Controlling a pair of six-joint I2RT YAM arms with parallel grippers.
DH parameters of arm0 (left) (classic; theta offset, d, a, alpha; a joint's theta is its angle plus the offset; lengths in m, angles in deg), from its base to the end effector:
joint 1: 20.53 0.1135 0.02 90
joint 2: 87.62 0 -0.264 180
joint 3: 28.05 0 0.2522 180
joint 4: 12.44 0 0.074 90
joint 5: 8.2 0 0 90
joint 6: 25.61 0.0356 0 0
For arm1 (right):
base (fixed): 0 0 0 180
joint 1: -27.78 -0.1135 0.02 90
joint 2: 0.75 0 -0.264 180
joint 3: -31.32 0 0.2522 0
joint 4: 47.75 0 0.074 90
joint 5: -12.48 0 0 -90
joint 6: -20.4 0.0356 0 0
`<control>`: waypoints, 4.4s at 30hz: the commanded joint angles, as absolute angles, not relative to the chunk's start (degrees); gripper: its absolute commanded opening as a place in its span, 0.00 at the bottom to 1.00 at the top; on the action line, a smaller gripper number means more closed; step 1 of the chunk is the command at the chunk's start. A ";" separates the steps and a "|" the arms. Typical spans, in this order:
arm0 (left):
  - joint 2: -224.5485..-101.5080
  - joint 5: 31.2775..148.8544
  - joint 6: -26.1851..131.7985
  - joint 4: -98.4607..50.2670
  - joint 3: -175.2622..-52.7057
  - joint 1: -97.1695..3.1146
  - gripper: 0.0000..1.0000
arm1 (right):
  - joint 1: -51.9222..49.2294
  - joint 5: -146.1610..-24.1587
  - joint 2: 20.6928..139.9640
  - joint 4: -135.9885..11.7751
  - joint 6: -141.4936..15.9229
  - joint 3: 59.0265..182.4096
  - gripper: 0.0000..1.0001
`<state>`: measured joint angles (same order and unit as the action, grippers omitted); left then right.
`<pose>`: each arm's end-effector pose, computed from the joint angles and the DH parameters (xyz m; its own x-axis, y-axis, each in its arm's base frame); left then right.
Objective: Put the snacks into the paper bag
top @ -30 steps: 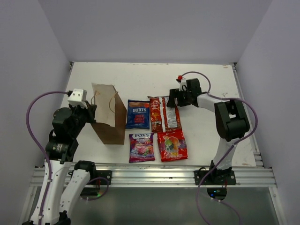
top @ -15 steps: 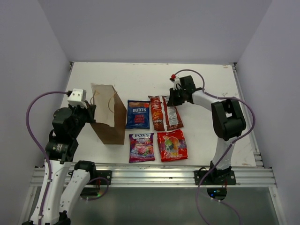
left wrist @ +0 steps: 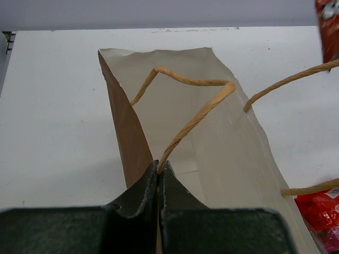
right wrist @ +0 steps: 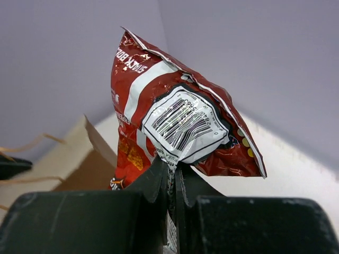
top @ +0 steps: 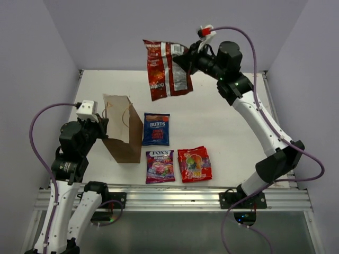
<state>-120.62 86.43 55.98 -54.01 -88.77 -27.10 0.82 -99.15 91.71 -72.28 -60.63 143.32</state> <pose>0.1270 -0.0175 0.3484 -0.2633 -0.1164 -0.9577 0.1551 0.9747 -0.1611 0.3289 0.1820 0.4523 -0.1933 0.0643 -0.9790 -0.7275 0.6601 0.1870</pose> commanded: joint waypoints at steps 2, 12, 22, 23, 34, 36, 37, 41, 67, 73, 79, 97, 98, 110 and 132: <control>-120.93 86.55 55.86 -53.18 -89.10 -27.47 0.00 | 1.33 -105.99 92.94 -52.44 -53.01 148.70 0.00; -121.20 90.50 56.21 -53.10 -89.63 -27.56 0.00 | 0.10 -114.26 116.08 0.95 -18.05 161.51 0.00; -122.07 89.90 56.13 -53.10 -89.98 -27.47 0.00 | -2.01 -114.70 132.95 15.82 2.03 175.91 0.00; -122.08 89.37 55.95 -53.10 -89.98 -27.47 0.00 | -2.01 -115.04 132.23 17.92 2.55 174.04 0.00; -122.16 89.28 55.86 -53.53 -90.50 -27.47 0.00 | -4.47 -115.66 133.10 27.53 12.76 173.91 0.00; -121.90 88.92 55.95 -54.23 -91.03 -27.47 0.00 | -6.14 -116.80 133.89 25.68 12.32 176.21 0.00; -121.81 88.66 55.86 -54.32 -91.12 -27.47 0.00 | -6.67 -117.07 134.16 24.98 12.23 178.04 0.00; -121.29 88.22 55.77 -54.59 -91.12 -27.38 0.00 | -10.01 -117.77 135.21 23.65 12.31 179.73 0.00; -119.17 86.99 56.12 -55.29 -90.86 -27.47 0.00 | -14.23 -132.89 130.74 25.51 8.10 158.55 0.00; -119.09 86.73 56.30 -55.73 -90.95 -27.47 0.00 | -13.97 -137.11 128.45 16.82 -0.41 161.10 0.00; -119.09 86.73 56.30 -55.73 -90.95 -27.47 0.00 | -14.05 -138.95 125.99 8.99 -8.77 159.78 0.00; -119.17 86.73 56.74 -56.17 -91.30 -27.47 0.00 | -13.97 -128.15 122.47 -12.30 -32.78 157.76 0.00; -119.17 86.81 56.74 -56.17 -91.21 -27.38 0.00 | -13.97 -127.71 122.47 -12.29 -32.77 158.28 0.00; -119.09 87.17 56.83 -56.00 -91.12 -27.47 0.00 | -13.97 -124.98 117.90 -16.77 -40.41 153.55 0.00; -118.82 86.99 56.83 -55.56 -90.77 -27.47 0.00 | -13.97 -125.42 105.25 -25.10 -44.63 148.97 0.99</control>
<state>-119.11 86.91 56.05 -55.65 -89.50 -27.10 -14.04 -126.40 112.17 -24.58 -45.20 145.24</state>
